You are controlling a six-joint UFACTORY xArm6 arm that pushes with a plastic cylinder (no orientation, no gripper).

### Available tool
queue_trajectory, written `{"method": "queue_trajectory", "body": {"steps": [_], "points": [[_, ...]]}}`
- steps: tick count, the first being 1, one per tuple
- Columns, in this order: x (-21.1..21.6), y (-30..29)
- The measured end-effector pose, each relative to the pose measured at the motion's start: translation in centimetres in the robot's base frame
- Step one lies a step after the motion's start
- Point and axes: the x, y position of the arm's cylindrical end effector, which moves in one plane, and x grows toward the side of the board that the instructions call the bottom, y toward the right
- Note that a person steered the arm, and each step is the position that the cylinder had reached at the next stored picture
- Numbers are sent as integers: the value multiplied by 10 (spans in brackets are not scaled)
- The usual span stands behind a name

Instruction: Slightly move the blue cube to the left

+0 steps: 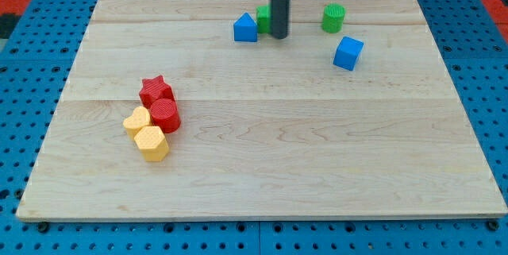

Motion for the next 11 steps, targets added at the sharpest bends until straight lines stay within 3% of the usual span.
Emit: {"method": "queue_trajectory", "body": {"steps": [1, 2, 3, 4, 5, 6, 7, 8, 9, 11], "points": [[11, 64], [58, 75], [131, 57], [163, 68], [137, 31], [149, 123], [200, 129], [172, 123], [114, 144], [170, 94]]}}
